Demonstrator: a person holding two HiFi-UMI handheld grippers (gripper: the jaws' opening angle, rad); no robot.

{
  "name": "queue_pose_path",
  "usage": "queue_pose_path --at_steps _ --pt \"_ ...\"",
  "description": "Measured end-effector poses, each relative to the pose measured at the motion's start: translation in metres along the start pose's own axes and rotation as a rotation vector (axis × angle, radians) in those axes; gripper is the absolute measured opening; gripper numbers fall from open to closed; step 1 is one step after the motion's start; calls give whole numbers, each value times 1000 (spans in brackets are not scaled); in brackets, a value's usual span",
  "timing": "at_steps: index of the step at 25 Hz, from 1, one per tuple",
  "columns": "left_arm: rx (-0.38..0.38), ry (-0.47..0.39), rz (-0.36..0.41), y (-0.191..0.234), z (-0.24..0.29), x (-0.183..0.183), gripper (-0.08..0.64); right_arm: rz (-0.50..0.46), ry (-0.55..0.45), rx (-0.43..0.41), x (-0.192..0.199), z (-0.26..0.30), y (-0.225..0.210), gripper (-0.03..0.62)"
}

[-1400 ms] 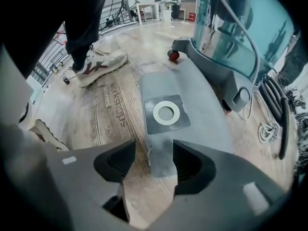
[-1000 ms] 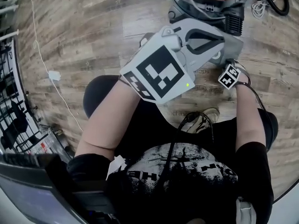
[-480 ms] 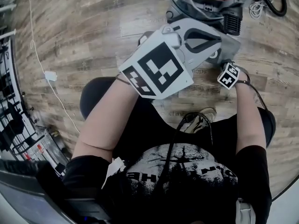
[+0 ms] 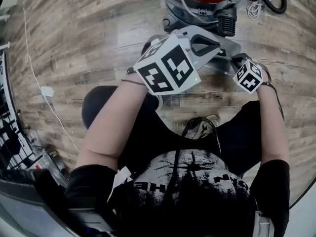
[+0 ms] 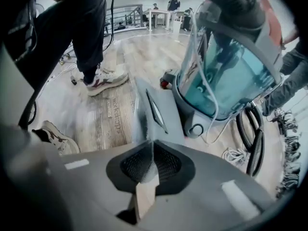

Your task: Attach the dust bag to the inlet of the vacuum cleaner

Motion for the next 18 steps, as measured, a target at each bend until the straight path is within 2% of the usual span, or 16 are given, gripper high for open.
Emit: queue_pose_path --at_steps 2,4,9,13,18 --pt "51 30 6 -3 8 1 172 18 -43 1 -8 -24 -8 18" --pt "78 91 44 -9 15 6 185 34 -88 -16 -17 -50 -13 18" --pt "114 313 198 -25 32 29 229 11 -192 -47 -41 -121 -19 18" --pt "110 332 212 -29 33 33 230 -13 -235 -69 -53 -155 -14 18" --pt "126 346 210 -30 32 33 213 48 -306 -139 -63 -175 -10 18"
Point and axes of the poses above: the fingertips, and each gripper's own axes: z forward along the fingers, y to its left, x out of its underside, the point moved 10 cm from there along -z, backward along the fingers, and after that the axes turned 13 degrees about z, right-handed, at the moved point
